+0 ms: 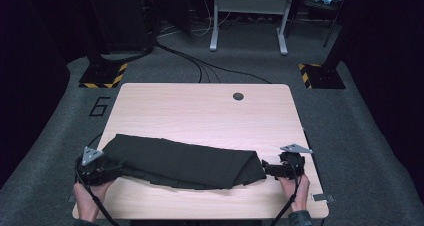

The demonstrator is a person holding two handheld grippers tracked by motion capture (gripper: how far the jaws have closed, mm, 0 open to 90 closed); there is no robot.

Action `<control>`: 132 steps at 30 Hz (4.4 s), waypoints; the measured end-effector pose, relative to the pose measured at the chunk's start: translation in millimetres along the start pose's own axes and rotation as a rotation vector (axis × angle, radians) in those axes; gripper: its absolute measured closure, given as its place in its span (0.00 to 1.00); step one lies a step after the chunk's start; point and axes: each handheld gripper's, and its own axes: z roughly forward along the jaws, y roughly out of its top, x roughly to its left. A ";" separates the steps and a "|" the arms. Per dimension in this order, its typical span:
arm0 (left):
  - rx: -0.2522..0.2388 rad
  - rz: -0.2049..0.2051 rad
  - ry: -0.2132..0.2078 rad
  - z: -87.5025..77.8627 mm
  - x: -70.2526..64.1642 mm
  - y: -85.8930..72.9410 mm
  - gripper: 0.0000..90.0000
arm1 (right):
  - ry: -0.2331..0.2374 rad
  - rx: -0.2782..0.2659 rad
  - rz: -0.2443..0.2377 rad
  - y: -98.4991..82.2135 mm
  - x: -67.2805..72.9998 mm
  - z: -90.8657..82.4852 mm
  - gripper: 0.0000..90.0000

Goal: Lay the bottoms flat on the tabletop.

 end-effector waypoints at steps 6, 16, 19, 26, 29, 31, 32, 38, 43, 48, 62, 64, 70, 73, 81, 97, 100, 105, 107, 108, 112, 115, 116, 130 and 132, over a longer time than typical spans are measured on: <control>0.066 0.030 0.020 33.5 7.3 16.9 0.17 | 0.075 0.012 -0.109 18.7 60.1 10.8 0.03; 0.188 -0.003 0.014 67.9 21.4 9.5 0.06 | 0.119 0.146 -0.193 20.8 109.3 57.0 0.00; 0.216 -0.002 -0.008 73.2 20.4 2.5 0.06 | 0.113 0.184 -0.191 14.7 107.4 67.0 0.00; 0.233 0.002 -0.042 75.4 8.1 -9.7 0.07 | 0.125 0.179 -0.178 10.6 93.7 68.0 0.00; 0.231 0.004 -0.067 74.9 0.9 -12.5 0.07 | 0.118 0.179 -0.165 9.3 86.2 65.7 0.00; 0.218 0.004 -0.068 75.6 -4.2 -13.6 0.07 | 0.111 0.181 -0.160 8.3 79.4 63.5 0.00; 0.223 0.004 -0.076 75.4 -6.4 -13.9 0.07 | 0.109 0.181 -0.159 8.0 77.0 63.1 0.00; 0.228 0.011 -0.098 75.6 -20.8 -14.4 0.06 | 0.093 0.181 -0.129 5.1 61.7 58.6 0.00; 0.212 0.015 -0.104 75.8 -33.6 -16.6 0.07 | 0.085 0.175 -0.097 2.9 48.7 56.5 0.00; 0.205 0.029 -0.114 74.6 -50.2 -19.0 0.07 | 0.055 0.168 -0.080 1.0 36.1 52.2 0.00; 0.130 0.042 -0.157 50.7 -65.1 -18.6 0.07 | 0.049 0.106 -0.027 -1.7 8.9 27.1 0.03; 0.108 0.035 -0.162 39.6 -59.6 -18.2 0.08 | 0.058 0.076 -0.040 -1.6 7.9 16.4 0.04; 0.081 0.016 -0.172 21.2 -50.7 -27.2 0.10 | 0.086 0.035 -0.026 -13.5 14.4 -13.6 0.08; 0.091 0.013 -0.186 17.7 -50.3 -33.2 0.12 | 0.098 0.026 -0.035 -20.6 20.5 -20.1 0.12; 0.110 0.038 -0.202 15.7 -54.1 -42.4 0.19 | 0.135 0.037 -0.047 -36.1 36.7 -19.8 0.27; 0.154 0.083 -0.165 20.5 -58.6 -48.3 0.69 | 0.144 0.054 -0.050 -42.4 41.4 -12.1 0.65; 0.156 0.084 -0.160 20.0 -57.0 -47.6 0.79 | 0.137 0.051 -0.048 -42.6 42.3 -12.6 0.71; 0.151 0.109 -0.146 18.1 -57.2 -46.8 0.88 | 0.128 0.043 -0.068 -41.4 43.5 -14.4 0.76; 0.138 0.107 -0.143 17.9 -57.5 -47.0 0.90 | 0.128 0.033 -0.063 -40.5 44.5 -16.0 0.77; 0.138 0.114 -0.143 17.1 -57.1 -46.3 0.90 | 0.127 0.028 -0.066 -40.0 44.5 -17.0 0.77; 0.125 0.120 -0.143 14.9 -56.7 -43.8 0.92 | 0.127 0.008 -0.071 -37.0 45.1 -20.9 0.78; 0.107 0.120 -0.139 13.4 -56.7 -41.7 0.92 | 0.129 -0.005 -0.072 -34.4 45.2 -23.6 0.79; 0.114 0.125 -0.143 12.4 -56.2 -40.4 0.92 | 0.130 -0.009 -0.074 -33.5 45.2 -24.1 0.79; 0.074 0.131 -0.148 4.9 -54.0 -22.5 0.93 | 0.129 -0.048 -0.095 -17.5 44.0 -31.3 0.81; 0.064 0.134 -0.150 4.4 -53.3 -18.5 0.93 | 0.124 -0.052 -0.095 -14.1 43.9 -32.2 0.81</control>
